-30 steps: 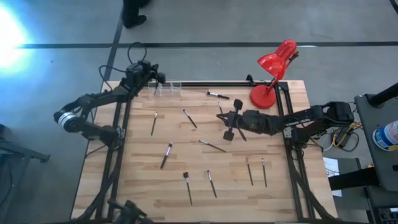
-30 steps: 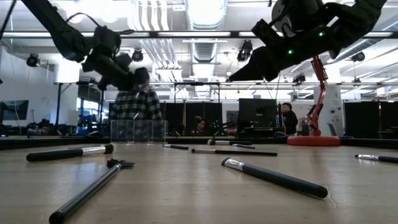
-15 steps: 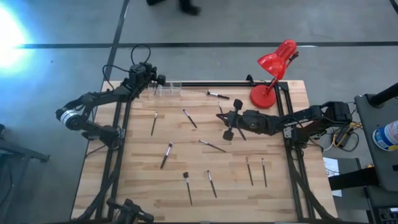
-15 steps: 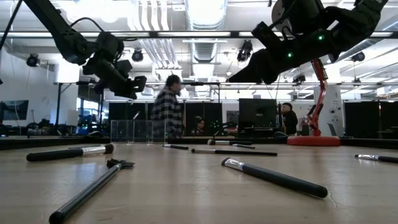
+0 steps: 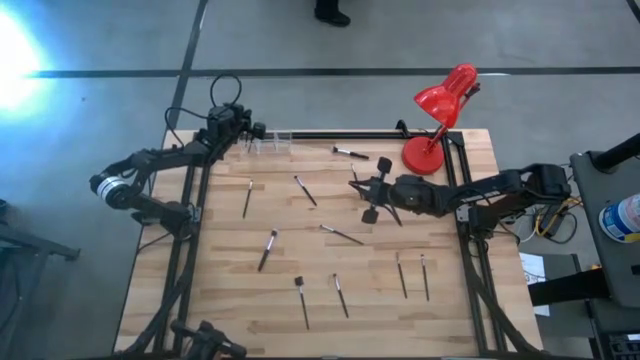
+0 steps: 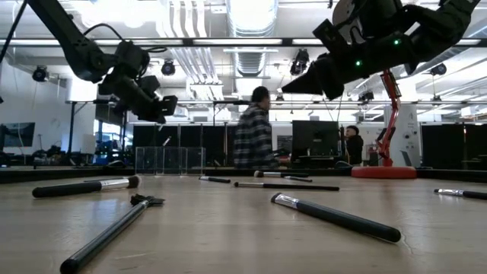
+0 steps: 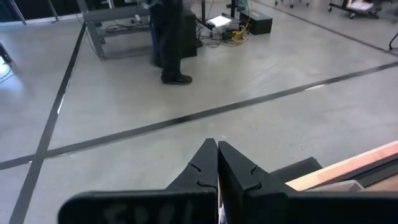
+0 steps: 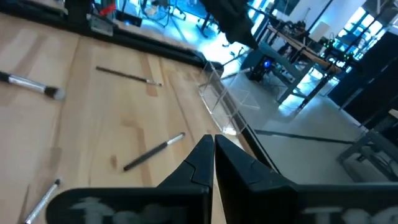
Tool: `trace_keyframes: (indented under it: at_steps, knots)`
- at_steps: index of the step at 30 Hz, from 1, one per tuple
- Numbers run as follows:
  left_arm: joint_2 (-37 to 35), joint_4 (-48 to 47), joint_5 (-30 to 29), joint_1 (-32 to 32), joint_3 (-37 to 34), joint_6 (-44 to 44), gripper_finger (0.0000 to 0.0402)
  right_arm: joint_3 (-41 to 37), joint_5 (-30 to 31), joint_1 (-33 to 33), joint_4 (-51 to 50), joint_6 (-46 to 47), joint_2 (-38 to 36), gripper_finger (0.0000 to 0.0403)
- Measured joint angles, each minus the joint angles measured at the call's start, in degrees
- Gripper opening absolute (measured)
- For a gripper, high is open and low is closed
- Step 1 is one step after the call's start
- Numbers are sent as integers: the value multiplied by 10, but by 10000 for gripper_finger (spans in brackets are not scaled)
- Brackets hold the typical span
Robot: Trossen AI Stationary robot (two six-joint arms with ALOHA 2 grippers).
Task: Put items in baskets/containers
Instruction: Put the black eyeshadow brush into the transparent organizer
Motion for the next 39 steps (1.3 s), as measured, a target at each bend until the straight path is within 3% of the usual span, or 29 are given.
trace_keyframes:
  at_steps: [5, 17, 23, 28, 33, 39]
  knots:
    - [0, 46, 0, 0, -23, -2, 0, -1, 0, 2, -1, -3, -17, 8]
    - [-5, -10, 2, 0, -23, -18, 40, 1, -1, 6, -1, -1, -26, 8]
    - [-70, -66, 7, 0, -13, 11, 43, 0, -1, 6, -6, 10, -26, 8]
    - [-148, -121, 72, -7, -10, -4, 35, 3, -1, 6, -5, 38, -26, 8]
    - [-212, -150, 103, -66, -38, -13, 4, 3, -3, 6, -37, 68, -26, 8]
    - [-241, -85, 100, -215, -114, -12, 1, 4, -4, 14, -109, 139, -26, 8]
